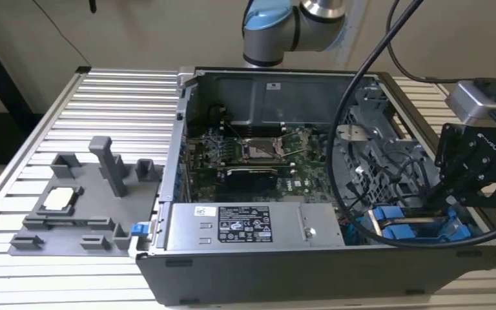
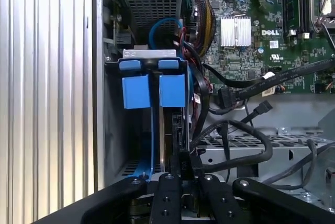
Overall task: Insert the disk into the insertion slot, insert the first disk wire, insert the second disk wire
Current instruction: 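Insert the first disk wire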
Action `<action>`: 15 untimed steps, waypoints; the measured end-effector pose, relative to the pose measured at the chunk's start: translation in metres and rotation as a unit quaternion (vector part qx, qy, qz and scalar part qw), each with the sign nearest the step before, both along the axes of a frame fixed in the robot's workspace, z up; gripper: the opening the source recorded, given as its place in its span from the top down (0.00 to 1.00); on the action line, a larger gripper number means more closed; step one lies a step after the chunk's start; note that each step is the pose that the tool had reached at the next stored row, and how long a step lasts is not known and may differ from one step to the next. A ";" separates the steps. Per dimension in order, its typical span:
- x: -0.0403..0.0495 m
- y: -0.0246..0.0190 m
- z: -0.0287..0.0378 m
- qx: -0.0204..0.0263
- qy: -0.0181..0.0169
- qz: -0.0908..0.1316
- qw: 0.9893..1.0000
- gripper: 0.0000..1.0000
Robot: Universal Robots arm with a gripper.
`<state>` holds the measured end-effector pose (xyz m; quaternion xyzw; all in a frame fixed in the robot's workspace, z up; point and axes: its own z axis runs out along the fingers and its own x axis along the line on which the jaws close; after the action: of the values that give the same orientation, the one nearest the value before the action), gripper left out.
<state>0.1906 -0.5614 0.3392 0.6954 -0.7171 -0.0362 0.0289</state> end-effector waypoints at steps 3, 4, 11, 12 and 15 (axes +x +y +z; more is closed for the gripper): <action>0.0000 0.0000 -0.0020 0.000 0.000 -0.004 1.000 0.81; 0.0000 0.0000 -0.0026 0.000 0.000 -0.006 1.000 0.81; 0.0000 0.0000 -0.0050 0.000 0.000 -0.010 1.000 0.81; 0.0001 0.0000 -0.0049 0.000 0.000 -0.010 1.000 0.81; 0.0001 0.0000 -0.0058 0.002 0.000 -0.010 1.000 0.80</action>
<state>0.1907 -0.5614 0.3334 0.6885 -0.7238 -0.0382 0.0271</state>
